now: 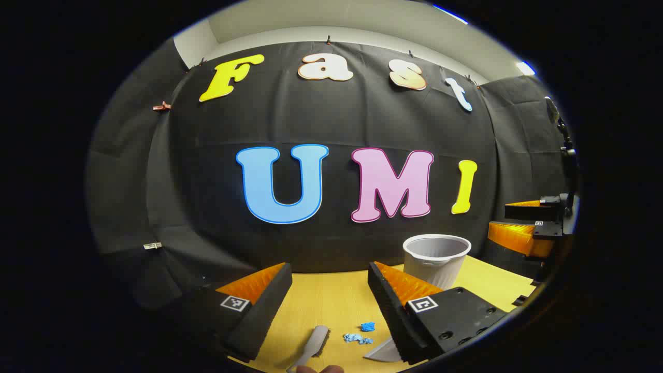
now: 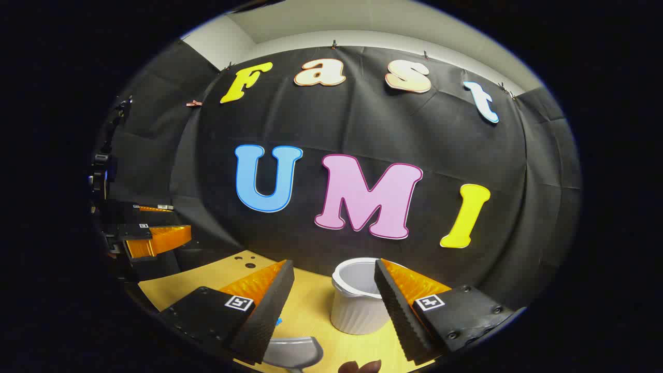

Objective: Pick up the small broom and dustpan from the desktop, sweep the trash into the dustpan with the broom, and then empty the trash into the garbage bin.

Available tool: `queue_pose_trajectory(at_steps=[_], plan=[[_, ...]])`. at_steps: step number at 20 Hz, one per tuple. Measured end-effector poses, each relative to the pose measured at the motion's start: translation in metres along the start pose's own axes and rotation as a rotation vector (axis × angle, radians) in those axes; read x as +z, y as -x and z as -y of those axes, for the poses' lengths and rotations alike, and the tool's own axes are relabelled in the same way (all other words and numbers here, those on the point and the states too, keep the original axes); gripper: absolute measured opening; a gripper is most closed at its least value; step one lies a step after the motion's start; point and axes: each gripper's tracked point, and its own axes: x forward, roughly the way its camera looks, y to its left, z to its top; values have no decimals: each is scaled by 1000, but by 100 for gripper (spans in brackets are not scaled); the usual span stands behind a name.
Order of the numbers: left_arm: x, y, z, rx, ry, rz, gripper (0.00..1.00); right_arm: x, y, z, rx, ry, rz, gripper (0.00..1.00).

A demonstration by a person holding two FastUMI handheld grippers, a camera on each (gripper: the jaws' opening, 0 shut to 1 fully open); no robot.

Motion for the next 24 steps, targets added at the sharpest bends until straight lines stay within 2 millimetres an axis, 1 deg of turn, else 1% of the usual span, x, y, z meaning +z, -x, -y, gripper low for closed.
queue_pose_trajectory(at_steps=[2,5,8,10,15,16,17,18,20,21,24], plan=[[1,0,1,-1,-9,0,95,3,-1,2,-5,-4,8,98],[1,1,-2,1,-19,2,95,2,0,1,-1,-19,-1,97],[1,2,-5,5,-23,-2,95,1,2,-4,15,-21,-10,97],[0,3,-6,3,-21,-3,95,4,3,-6,20,-7,-2,97],[0,6,-8,-4,-10,6,95,9,3,-22,59,-3,0,97],[0,6,-9,-4,-12,5,95,5,3,-25,69,-2,-9,98],[-2,7,-11,-3,-15,3,95,-1,6,-30,92,-3,-27,98],[-2,8,-13,-3,-18,2,95,-11,10,-37,127,-4,-56,97],[-7,10,-17,1,-20,-1,95,-40,24,-48,203,-1,-150,98],[-10,12,-20,3,-19,-4,95,-59,33,-52,237,5,-210,98],[-18,15,-26,18,-10,-19,95,-125,60,-64,309,24,-403,98]])
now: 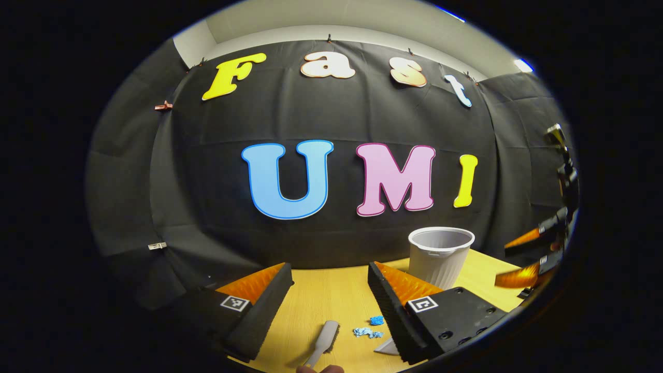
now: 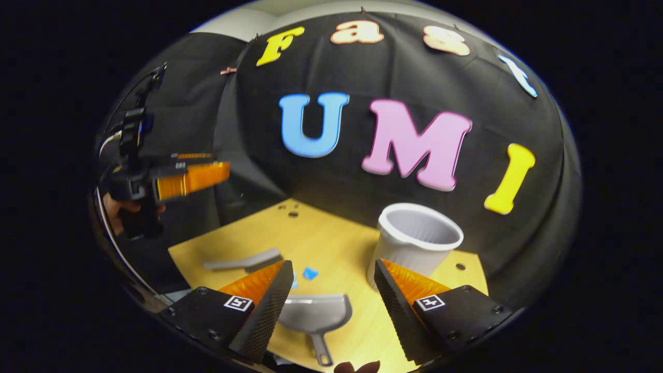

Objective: Pick up the small broom and dustpan from the desktop, sweep the trash into the dustpan with the broom, and then empty the trash into the garbage bin.

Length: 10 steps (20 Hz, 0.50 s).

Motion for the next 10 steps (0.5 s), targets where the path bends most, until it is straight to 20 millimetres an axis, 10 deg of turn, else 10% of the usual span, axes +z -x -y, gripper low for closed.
queue_pose_trajectory(at_steps=[10], plan=[[-30,7,-15,28,0,-51,95,-182,-34,-25,142,33,-563,98]])
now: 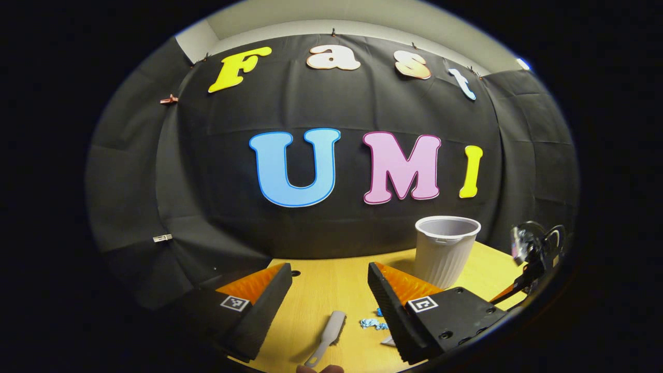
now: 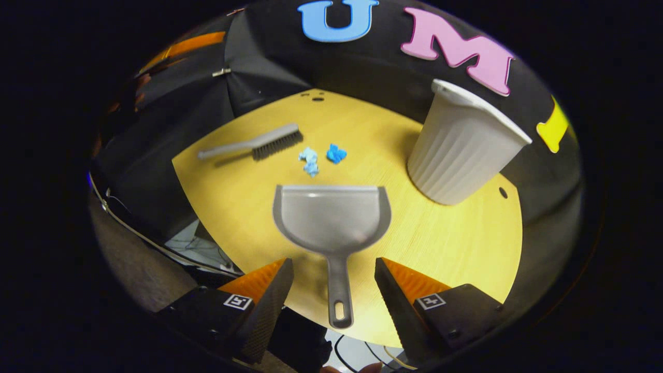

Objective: Pick up the small broom and dustpan from the desktop, sweep the trash into the dustpan with the broom, and then empty the trash into the garbage bin.

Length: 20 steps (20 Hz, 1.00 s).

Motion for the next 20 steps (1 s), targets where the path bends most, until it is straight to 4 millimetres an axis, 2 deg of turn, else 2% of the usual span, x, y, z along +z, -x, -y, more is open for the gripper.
queue_pose_trajectory(at_steps=[3,7,12,15,16,17,18,19,20], plan=[[-13,1,-7,20,7,-29,95,-23,-31,-3,34,-32,-92,98],[-27,2,-20,56,1,-56,95,-36,-62,-2,56,-56,-182,97],[-49,0,-37,94,-5,-112,95,-37,-84,-1,60,-87,-222,90],[-61,-2,-41,101,-14,-141,95,-34,-89,-2,67,-87,-219,63],[-66,-4,-42,100,-21,-156,95,-35,-89,-4,68,-74,-222,61],[-73,-6,-42,96,-26,-175,95,-37,-89,-4,63,-52,-229,44],[-80,-8,-42,91,-30,-192,95,-38,-91,-6,69,-41,-229,32],[-88,-11,-41,83,-36,-214,95,-37,-93,-7,71,-41,-222,38],[-97,-14,-40,73,-46,-233,95,-34,-91,-8,80,-48,-213,38]])
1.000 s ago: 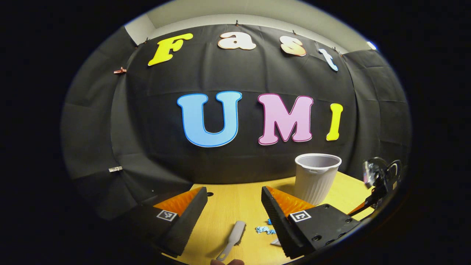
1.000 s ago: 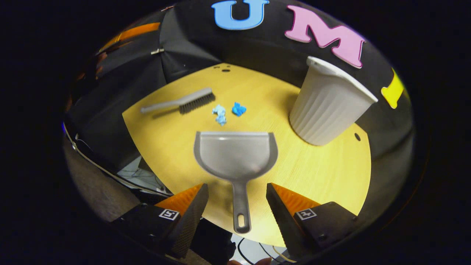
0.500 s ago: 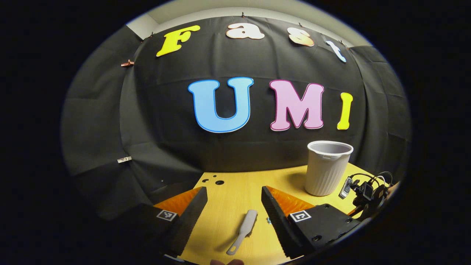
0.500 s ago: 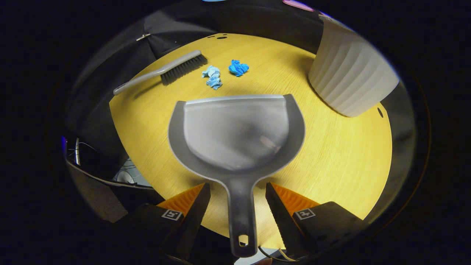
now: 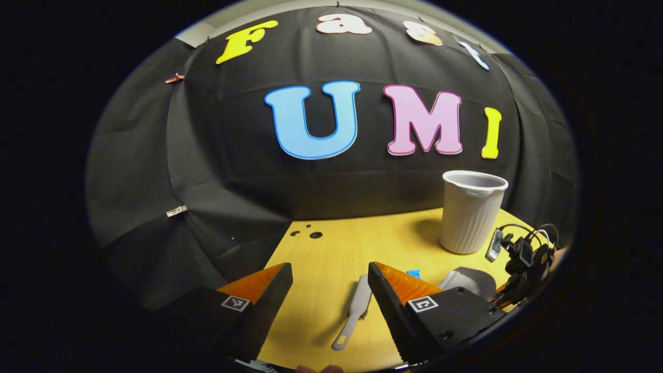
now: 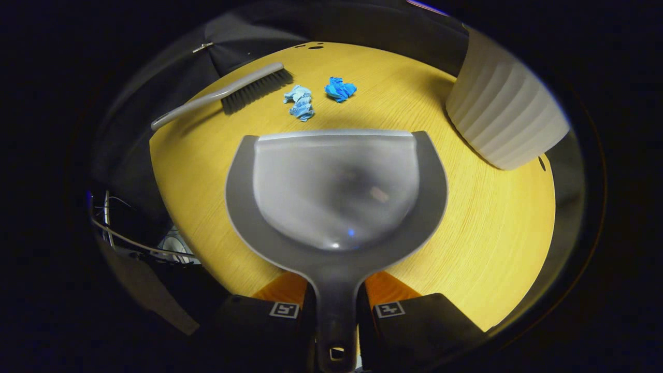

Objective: Pick up the small broom and dustpan from the desktop, sweep the trash into the dustpan with the broom, and then empty the trash into the garbage bin.

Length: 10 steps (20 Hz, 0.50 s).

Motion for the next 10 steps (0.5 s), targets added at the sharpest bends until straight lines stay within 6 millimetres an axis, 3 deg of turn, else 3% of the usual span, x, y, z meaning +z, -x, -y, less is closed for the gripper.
queue_pose_trajectory(at_steps=[1,2,4,10], plan=[[-9,-4,2,-13,-15,-22,95,1,3,0,2,1,6,29],[-18,-10,7,-36,-35,-48,96,-1,6,1,2,8,8,36],[-41,-23,16,-89,-76,-122,98,-1,10,1,7,26,15,36],[-143,-57,42,-253,-142,-485,98,4,26,10,5,66,0,36]])
